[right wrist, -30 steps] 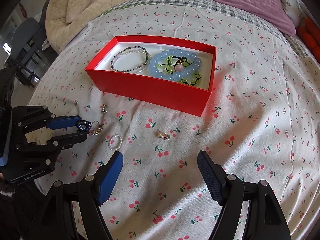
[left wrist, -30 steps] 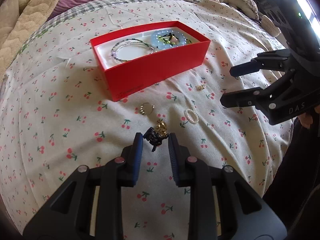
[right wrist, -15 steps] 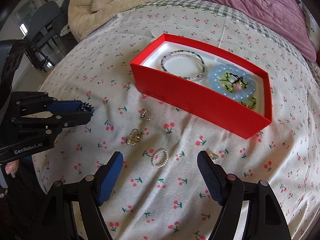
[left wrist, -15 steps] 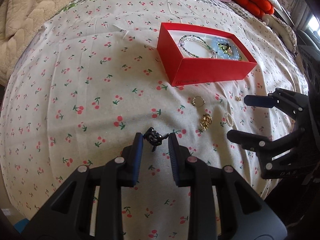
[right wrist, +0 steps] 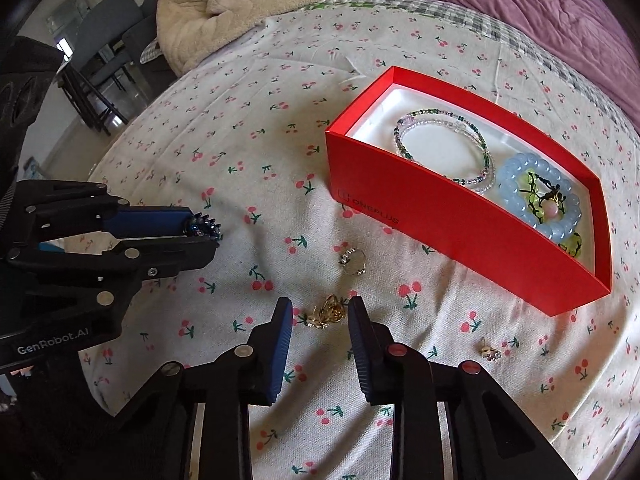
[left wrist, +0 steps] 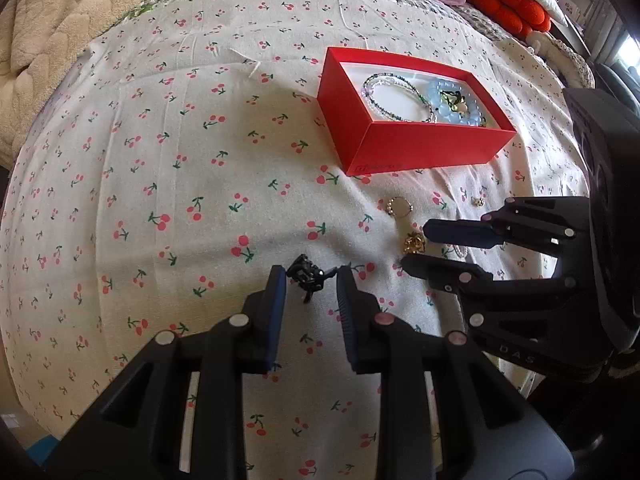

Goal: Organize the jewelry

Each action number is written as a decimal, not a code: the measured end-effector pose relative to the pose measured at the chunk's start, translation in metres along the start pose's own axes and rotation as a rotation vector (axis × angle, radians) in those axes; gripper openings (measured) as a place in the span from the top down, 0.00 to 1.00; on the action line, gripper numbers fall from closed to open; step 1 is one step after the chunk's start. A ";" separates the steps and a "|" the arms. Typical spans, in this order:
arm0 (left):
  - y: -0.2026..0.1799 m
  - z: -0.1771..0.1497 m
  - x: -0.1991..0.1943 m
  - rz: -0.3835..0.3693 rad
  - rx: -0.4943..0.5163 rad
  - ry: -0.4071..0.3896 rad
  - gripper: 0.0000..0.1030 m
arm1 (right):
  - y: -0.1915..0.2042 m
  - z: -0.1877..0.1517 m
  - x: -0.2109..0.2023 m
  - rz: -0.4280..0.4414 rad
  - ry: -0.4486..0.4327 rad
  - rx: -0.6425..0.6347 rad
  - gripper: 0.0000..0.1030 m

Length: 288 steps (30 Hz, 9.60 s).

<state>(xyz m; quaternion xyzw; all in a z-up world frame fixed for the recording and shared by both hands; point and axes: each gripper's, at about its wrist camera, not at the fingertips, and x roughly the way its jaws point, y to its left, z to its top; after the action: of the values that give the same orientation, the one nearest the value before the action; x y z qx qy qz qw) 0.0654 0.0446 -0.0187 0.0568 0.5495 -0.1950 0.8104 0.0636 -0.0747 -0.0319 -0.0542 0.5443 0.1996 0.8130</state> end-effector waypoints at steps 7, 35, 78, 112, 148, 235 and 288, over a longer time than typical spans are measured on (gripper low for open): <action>0.000 0.000 0.001 -0.004 -0.006 0.000 0.73 | -0.015 0.003 0.003 0.041 0.019 0.070 0.79; 0.001 0.000 0.000 -0.004 -0.020 -0.011 0.73 | -0.034 0.002 -0.019 0.130 -0.042 0.186 0.84; 0.001 0.000 0.010 -0.027 -0.008 0.022 0.73 | 0.006 -0.022 0.005 -0.026 -0.081 -0.392 0.72; -0.003 0.000 0.005 -0.107 -0.036 0.009 0.73 | -0.029 -0.005 -0.022 0.027 -0.127 0.008 0.48; -0.020 0.041 -0.026 -0.187 -0.087 -0.102 0.73 | -0.049 0.011 -0.075 0.017 -0.216 0.115 0.87; -0.045 -0.022 0.021 0.150 0.099 -0.074 0.08 | -0.084 -0.070 -0.034 -0.155 -0.019 0.149 0.19; -0.065 -0.018 0.035 -0.124 0.216 -0.032 0.67 | -0.080 -0.067 -0.028 -0.117 -0.079 0.050 0.28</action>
<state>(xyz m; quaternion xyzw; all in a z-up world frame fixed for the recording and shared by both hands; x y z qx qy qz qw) 0.0360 -0.0183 -0.0497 0.1065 0.5147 -0.3038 0.7947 0.0274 -0.1753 -0.0434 -0.0575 0.5128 0.1400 0.8451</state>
